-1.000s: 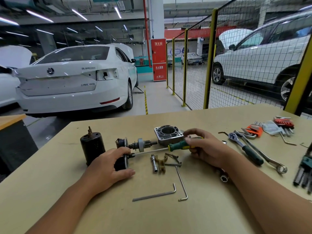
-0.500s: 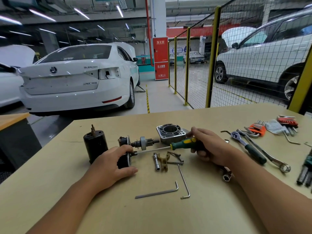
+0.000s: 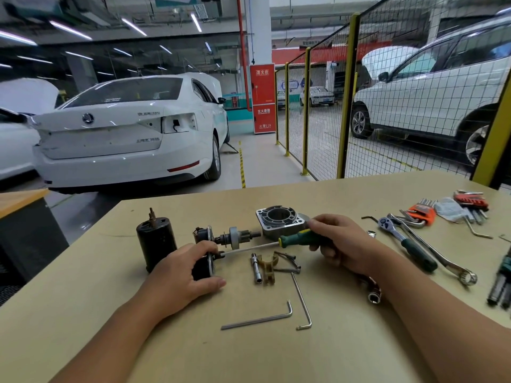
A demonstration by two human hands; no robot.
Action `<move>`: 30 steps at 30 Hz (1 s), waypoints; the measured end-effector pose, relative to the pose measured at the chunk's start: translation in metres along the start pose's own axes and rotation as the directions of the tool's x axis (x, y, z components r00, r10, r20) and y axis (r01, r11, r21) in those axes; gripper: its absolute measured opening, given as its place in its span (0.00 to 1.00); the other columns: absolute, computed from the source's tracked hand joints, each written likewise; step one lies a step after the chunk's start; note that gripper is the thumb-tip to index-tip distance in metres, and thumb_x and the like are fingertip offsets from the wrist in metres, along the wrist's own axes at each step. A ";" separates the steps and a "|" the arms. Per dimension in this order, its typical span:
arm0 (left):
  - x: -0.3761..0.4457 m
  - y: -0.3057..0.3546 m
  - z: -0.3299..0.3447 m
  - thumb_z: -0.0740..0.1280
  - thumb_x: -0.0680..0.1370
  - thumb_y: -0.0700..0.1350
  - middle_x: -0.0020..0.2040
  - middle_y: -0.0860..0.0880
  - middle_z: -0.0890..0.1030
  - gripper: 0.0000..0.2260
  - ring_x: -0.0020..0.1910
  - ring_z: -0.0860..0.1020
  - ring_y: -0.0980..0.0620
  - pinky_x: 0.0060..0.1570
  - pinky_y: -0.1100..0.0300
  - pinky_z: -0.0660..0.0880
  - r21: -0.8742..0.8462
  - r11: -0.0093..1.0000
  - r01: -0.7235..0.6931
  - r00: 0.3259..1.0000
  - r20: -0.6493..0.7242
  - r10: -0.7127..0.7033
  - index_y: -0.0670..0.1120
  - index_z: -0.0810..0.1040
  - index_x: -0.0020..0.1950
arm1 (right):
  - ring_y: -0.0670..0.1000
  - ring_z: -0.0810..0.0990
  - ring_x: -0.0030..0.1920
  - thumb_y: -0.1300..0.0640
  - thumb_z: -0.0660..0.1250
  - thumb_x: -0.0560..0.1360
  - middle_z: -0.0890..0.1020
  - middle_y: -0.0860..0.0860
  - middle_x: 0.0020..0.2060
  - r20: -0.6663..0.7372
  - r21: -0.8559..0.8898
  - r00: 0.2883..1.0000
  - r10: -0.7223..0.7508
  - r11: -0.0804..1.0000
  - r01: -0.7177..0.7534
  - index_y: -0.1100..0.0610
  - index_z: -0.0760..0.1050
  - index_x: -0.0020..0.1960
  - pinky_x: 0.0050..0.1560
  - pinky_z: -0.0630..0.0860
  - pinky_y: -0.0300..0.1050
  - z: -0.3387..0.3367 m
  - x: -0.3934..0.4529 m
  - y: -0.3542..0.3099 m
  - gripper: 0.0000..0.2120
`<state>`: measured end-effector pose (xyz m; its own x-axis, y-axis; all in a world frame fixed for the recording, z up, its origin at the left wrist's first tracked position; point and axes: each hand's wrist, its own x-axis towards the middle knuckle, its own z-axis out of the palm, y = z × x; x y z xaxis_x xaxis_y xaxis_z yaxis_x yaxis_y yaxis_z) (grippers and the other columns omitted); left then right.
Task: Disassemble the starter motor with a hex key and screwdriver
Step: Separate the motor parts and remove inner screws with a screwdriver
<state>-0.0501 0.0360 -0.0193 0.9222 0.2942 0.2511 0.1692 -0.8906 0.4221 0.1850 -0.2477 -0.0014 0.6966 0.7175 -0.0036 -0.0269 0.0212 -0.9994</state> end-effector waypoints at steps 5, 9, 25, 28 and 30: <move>0.000 -0.002 0.001 0.66 0.65 0.77 0.54 0.62 0.78 0.25 0.51 0.77 0.60 0.51 0.54 0.79 -0.003 1.000 -0.014 1.000 -0.003 0.014 0.76 0.67 0.60 | 0.52 0.71 0.35 0.66 0.79 0.65 0.79 0.63 0.51 0.082 0.207 0.996 -0.023 0.978 0.005 0.57 0.80 0.59 0.35 0.72 0.46 -0.003 -0.001 0.004 0.23; 0.000 -0.002 0.002 0.67 0.65 0.76 0.52 0.63 0.77 0.23 0.49 0.77 0.61 0.50 0.55 0.78 -0.001 1.000 -0.021 1.000 -0.013 0.021 0.79 0.66 0.58 | 0.50 0.72 0.29 0.41 0.72 0.71 0.82 0.60 0.42 -0.002 -0.044 1.000 0.031 0.999 -0.031 0.58 0.79 0.58 0.26 0.69 0.42 0.005 -0.004 -0.004 0.24; 0.001 -0.001 0.001 0.67 0.66 0.76 0.52 0.62 0.78 0.22 0.49 0.77 0.60 0.50 0.53 0.79 0.007 1.000 -0.019 1.000 -0.014 0.019 0.79 0.65 0.57 | 0.51 0.72 0.30 0.55 0.75 0.73 0.81 0.63 0.43 0.018 0.048 1.000 0.021 0.999 -0.021 0.60 0.78 0.58 0.28 0.71 0.43 -0.002 -0.002 -0.002 0.16; 0.000 -0.001 0.001 0.67 0.65 0.76 0.52 0.63 0.78 0.22 0.49 0.77 0.60 0.50 0.54 0.78 0.006 1.000 -0.021 1.000 -0.017 0.021 0.80 0.65 0.57 | 0.54 0.73 0.37 0.67 0.77 0.66 0.79 0.64 0.50 0.026 0.222 0.999 -0.024 0.975 0.018 0.58 0.81 0.55 0.35 0.74 0.47 0.000 -0.001 0.003 0.18; 0.000 -0.001 0.002 0.67 0.66 0.76 0.52 0.63 0.77 0.22 0.49 0.77 0.61 0.49 0.55 0.78 0.003 1.000 -0.022 1.000 -0.017 0.022 0.80 0.65 0.57 | 0.53 0.74 0.34 0.58 0.78 0.69 0.80 0.64 0.48 0.016 0.151 0.999 -0.035 0.988 0.032 0.58 0.80 0.55 0.32 0.74 0.46 0.004 0.000 0.002 0.16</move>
<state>-0.0494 0.0364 -0.0211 0.9195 0.2804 0.2755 0.1499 -0.8980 0.4136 0.1819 -0.2448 -0.0036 0.6852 0.7276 0.0318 -0.1127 0.1491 -0.9824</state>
